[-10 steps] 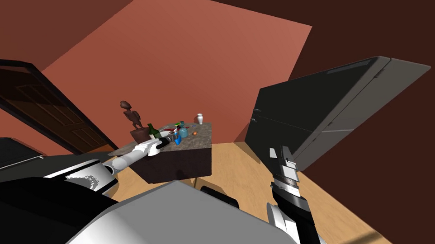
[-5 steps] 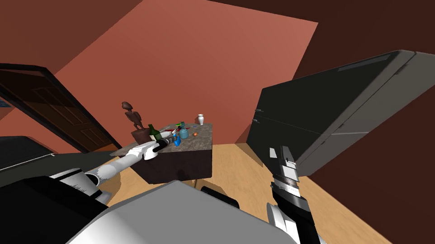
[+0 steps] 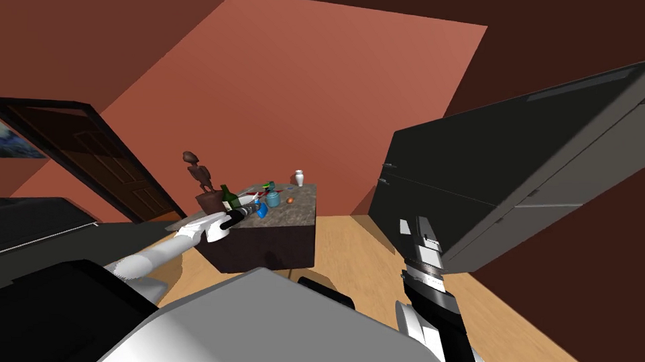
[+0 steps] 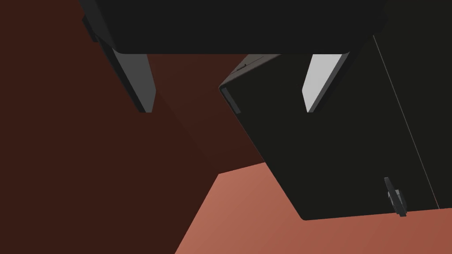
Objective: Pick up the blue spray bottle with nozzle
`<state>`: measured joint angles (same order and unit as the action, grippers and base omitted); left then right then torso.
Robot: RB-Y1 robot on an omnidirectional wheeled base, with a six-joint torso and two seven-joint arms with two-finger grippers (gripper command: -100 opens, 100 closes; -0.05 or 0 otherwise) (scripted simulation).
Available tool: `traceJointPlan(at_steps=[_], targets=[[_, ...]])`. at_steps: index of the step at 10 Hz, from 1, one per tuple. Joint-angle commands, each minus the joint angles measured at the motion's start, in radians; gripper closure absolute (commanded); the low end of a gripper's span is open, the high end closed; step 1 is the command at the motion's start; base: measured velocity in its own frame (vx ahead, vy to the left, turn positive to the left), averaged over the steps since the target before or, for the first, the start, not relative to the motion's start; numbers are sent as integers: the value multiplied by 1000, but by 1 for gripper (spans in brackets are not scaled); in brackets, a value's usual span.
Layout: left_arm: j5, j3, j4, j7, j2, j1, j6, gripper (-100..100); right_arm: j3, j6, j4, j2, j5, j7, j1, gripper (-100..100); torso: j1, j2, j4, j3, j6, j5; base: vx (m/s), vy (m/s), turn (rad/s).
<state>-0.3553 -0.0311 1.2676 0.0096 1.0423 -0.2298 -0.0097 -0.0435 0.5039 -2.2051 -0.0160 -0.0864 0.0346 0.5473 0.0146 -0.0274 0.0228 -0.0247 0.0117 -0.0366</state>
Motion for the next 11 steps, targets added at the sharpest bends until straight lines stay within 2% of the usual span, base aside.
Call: traceJointPlan(at_steps=[1,3,4,5,6,7,8,9,11], targets=[[12,47,50,-16,5,-50,13,100,0,0,0,0,0,0,0,0,0,0,0,0,0,0,128,-9,100],[12,47,111,-16,5,-110,13,100,0,0,0,0,0,0,0,0,1,1,1,0,3,-1,33,10,-16],[12,47,122,-16,5,-110,13,100,0,0,0,0,0,0,0,0,1,3,0,1,3,-2,-14,5,-10],[35,98,158,-47,9,-155,34,100,0,0,0,0,0,0,0,0,1,5,-1,3,3,-1,72,-1,131],[35,115,190,-47,9,-189,34,100,0,0,0,0,0,0,0,0,1,3,-1,2,0,0,110,1,113],[35,115,222,-47,9,-222,34,100,0,0,0,0,0,0,0,0,0,1,0,0,2,0,79,4,4],[35,115,251,-47,9,-232,34,100,0,0,0,0,0,0,0,0,0,1,0,0,4,0,30,3,-19],[57,171,292,-78,13,-283,55,100,0,0,0,0,0,0,0,0,-1,2,0,1,5,-1,104,1,87],[57,183,354,-78,13,-343,55,100,0,0,0,0,0,0,0,0,-1,-1,0,-1,3,1,84,-4,71]])
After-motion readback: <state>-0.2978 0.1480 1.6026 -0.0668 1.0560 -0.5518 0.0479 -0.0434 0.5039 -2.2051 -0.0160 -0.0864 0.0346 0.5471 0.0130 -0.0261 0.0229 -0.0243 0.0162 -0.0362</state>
